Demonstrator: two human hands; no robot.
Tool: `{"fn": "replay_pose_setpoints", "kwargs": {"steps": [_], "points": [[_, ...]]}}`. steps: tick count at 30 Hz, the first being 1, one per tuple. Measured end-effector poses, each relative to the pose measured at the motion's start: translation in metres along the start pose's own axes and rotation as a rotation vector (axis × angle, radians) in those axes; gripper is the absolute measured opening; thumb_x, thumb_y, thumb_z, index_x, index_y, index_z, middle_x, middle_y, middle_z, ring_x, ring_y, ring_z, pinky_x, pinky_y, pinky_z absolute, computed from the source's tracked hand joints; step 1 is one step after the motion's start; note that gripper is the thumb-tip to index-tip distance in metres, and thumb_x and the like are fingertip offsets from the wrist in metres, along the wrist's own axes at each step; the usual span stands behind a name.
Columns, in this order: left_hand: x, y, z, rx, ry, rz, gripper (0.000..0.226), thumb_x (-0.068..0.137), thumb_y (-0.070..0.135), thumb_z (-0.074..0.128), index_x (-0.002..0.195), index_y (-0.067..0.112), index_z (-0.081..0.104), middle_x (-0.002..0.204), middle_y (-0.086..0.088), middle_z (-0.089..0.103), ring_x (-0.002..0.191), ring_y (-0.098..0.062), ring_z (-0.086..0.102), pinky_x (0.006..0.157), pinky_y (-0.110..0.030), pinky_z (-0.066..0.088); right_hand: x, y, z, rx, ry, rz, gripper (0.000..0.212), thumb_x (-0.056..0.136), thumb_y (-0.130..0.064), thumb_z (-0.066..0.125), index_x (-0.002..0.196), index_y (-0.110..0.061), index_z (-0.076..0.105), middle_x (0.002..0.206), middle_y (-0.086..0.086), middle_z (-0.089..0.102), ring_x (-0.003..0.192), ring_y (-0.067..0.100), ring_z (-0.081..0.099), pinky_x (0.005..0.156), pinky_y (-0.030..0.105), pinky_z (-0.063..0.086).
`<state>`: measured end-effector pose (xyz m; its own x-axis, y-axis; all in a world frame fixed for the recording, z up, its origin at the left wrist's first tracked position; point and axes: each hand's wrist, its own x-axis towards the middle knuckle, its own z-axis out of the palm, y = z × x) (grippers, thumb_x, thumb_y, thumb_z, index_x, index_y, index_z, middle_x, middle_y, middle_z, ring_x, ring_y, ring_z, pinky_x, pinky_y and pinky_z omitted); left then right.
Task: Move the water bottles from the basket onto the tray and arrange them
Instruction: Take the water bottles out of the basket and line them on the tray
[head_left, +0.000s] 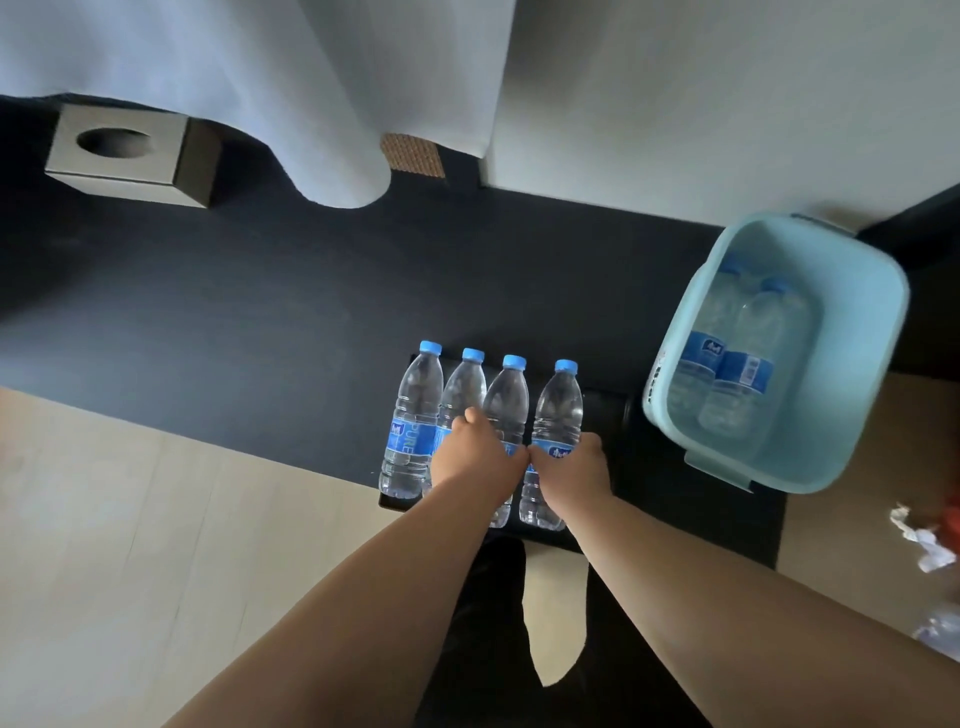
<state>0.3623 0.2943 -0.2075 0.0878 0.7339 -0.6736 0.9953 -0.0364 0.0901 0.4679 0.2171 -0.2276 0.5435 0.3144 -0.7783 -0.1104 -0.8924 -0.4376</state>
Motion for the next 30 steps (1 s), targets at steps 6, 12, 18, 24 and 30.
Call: {"fn": "replay_pose_setpoints", "kwargs": {"steps": [6, 12, 18, 24, 30], "points": [[0.001, 0.008, 0.007, 0.054, 0.017, -0.019, 0.075, 0.083, 0.065, 0.068, 0.129, 0.012, 0.041, 0.125, -0.005, 0.057, 0.103, -0.026, 0.067, 0.058, -0.036, 0.042, 0.011, 0.003, -0.004, 0.019, -0.056, -0.025, 0.046, 0.087, -0.026, 0.084, 0.116, -0.018, 0.048, 0.113, 0.010, 0.064, 0.088, 0.026, 0.070, 0.071, 0.042, 0.062], [0.004, 0.014, 0.012, 0.085, 0.010, -0.022, 0.074, 0.085, 0.064, 0.068, 0.130, 0.011, 0.042, 0.127, -0.006, 0.057, 0.099, -0.025, 0.067, 0.053, -0.035, 0.039, 0.017, 0.011, -0.006, 0.012, -0.107, -0.042, 0.055, 0.085, -0.034, 0.087, 0.120, -0.017, 0.049, 0.113, 0.005, 0.067, 0.092, 0.019, 0.069, 0.076, 0.035, 0.058], [0.003, 0.015, 0.012, 0.060, 0.000, -0.021, 0.068, 0.091, 0.062, 0.063, 0.133, 0.011, 0.045, 0.128, -0.006, 0.059, 0.099, -0.026, 0.068, 0.057, -0.036, 0.043, 0.016, 0.013, -0.006, 0.002, -0.107, -0.055, 0.047, 0.091, -0.038, 0.080, 0.119, -0.016, 0.050, 0.111, 0.006, 0.067, 0.091, 0.019, 0.069, 0.078, 0.038, 0.060], [0.004, 0.008, 0.000, 0.056, -0.001, -0.012, 0.065, 0.094, 0.060, 0.061, 0.136, 0.012, 0.045, 0.110, -0.004, 0.067, 0.086, -0.024, 0.069, 0.054, -0.035, 0.047, 0.018, 0.008, -0.011, -0.092, -0.132, -0.057, 0.036, 0.096, -0.035, 0.075, 0.113, -0.017, 0.049, 0.098, 0.005, 0.067, 0.070, 0.011, 0.064, 0.054, 0.026, 0.050], [-0.003, -0.002, -0.013, 0.136, 0.054, 0.150, 0.037, 0.097, 0.047, 0.060, 0.118, 0.018, 0.050, 0.101, 0.002, 0.064, 0.074, -0.019, 0.056, 0.052, -0.032, 0.039, 0.013, -0.001, -0.018, -0.313, -0.177, -0.087, 0.045, 0.099, -0.042, 0.067, 0.124, -0.009, 0.050, 0.105, 0.007, 0.068, 0.082, 0.021, 0.071, 0.061, 0.033, 0.056]]}}
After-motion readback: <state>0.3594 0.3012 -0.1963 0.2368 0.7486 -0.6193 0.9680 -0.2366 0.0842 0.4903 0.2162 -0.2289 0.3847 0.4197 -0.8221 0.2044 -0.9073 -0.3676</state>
